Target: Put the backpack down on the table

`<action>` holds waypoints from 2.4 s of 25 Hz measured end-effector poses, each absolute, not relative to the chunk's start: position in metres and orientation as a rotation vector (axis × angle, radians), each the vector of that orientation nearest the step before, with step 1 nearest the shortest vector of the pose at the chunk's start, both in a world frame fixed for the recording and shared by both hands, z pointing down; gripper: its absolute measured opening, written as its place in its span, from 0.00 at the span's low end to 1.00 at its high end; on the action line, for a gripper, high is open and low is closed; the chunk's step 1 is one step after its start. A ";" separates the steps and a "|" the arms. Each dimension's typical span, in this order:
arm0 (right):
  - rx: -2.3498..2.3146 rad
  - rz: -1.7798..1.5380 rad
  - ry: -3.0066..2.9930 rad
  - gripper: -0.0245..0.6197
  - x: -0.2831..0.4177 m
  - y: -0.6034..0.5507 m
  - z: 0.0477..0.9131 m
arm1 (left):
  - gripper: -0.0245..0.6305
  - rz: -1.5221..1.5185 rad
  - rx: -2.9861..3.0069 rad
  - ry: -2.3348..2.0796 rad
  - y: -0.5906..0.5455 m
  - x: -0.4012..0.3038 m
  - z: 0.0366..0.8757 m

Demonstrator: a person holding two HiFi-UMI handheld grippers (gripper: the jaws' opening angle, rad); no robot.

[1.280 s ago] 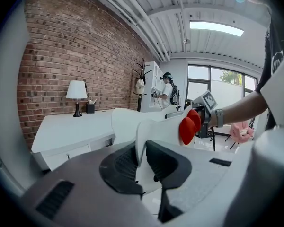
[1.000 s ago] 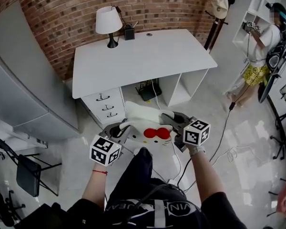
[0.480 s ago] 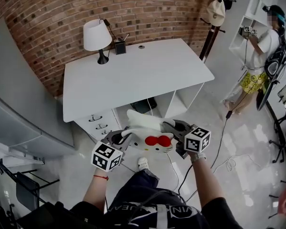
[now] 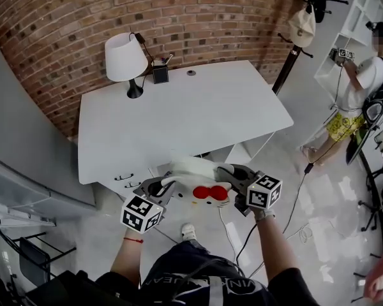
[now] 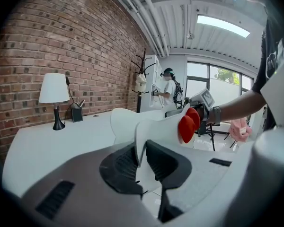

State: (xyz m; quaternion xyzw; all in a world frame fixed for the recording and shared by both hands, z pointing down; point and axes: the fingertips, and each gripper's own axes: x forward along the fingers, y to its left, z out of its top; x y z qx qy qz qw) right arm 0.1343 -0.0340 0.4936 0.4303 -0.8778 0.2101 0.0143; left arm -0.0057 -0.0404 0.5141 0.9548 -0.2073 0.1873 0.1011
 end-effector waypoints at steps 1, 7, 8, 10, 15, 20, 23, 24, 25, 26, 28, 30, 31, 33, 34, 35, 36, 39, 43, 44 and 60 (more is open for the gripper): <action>1.333 0.658 -2.737 0.06 0.136 -0.044 0.495 | 0.09 0.551 2.818 -0.622 -0.050 -0.004 0.515; 1.276 0.657 -2.765 0.06 0.142 -0.106 0.496 | 0.09 0.538 2.806 -0.679 -0.107 0.002 0.514; 1.267 0.656 -2.768 0.06 0.142 -0.116 0.496 | 0.09 0.537 2.803 -0.688 -0.116 0.001 0.514; 1.251 0.653 -2.775 0.06 0.141 -0.134 0.497 | 0.09 0.539 2.801 -0.708 -0.133 0.000 0.514; 1.233 0.640 -2.781 0.06 0.138 -0.171 0.501 | 0.09 0.566 2.808 -0.752 -0.166 -0.001 0.516; 1.202 0.651 -2.781 0.06 0.140 -0.195 0.503 | 0.09 0.566 2.793 -0.788 -0.186 0.000 0.517; 1.168 0.650 -2.776 0.06 0.141 -0.212 0.507 | 0.09 0.555 2.771 -0.825 -0.199 0.001 0.520; 1.155 0.650 -2.776 0.06 0.141 -0.219 0.508 | 0.09 0.552 2.764 -0.838 -0.204 0.001 0.521; 1.142 0.650 -2.778 0.06 0.141 -0.226 0.510 | 0.09 0.549 2.759 -0.851 -0.210 0.001 0.522; 1.130 0.650 -2.781 0.06 0.140 -0.234 0.511 | 0.09 0.548 2.754 -0.864 -0.216 0.001 0.522; 1.104 0.650 -2.790 0.06 0.139 -0.249 0.513 | 0.09 0.551 2.745 -0.888 -0.228 0.000 0.523; 1.077 0.658 -2.796 0.06 0.139 -0.263 0.515 | 0.09 0.556 2.732 -0.909 -0.239 0.001 0.524; 1.063 0.661 -2.798 0.06 0.140 -0.270 0.515 | 0.09 0.561 2.726 -0.918 -0.245 0.002 0.523; 1.032 0.660 -2.801 0.06 0.142 -0.285 0.515 | 0.09 0.575 2.714 -0.935 -0.257 0.004 0.522; 1.015 0.660 -2.802 0.06 0.142 -0.291 0.515 | 0.09 0.582 2.709 -0.943 -0.262 0.005 0.522; 1.000 0.664 -2.803 0.06 0.143 -0.298 0.516 | 0.09 0.588 2.703 -0.950 -0.267 0.006 0.523; 0.987 0.670 -2.805 0.06 0.144 -0.304 0.516 | 0.09 0.593 2.697 -0.959 -0.272 0.007 0.523; 0.958 0.686 -2.812 0.06 0.147 -0.321 0.520 | 0.09 0.604 2.682 -0.983 -0.287 0.011 0.524; 0.921 0.705 -2.818 0.05 0.152 -0.339 0.525 | 0.09 0.612 2.662 -1.008 -0.303 0.016 0.526; 0.913 0.709 -2.819 0.05 0.153 -0.343 0.525 | 0.09 0.614 2.656 -1.014 -0.306 0.018 0.526; 0.849 0.712 -2.862 0.06 0.165 -0.388 0.529 | 0.09 0.660 2.618 -1.066 -0.345 0.032 0.529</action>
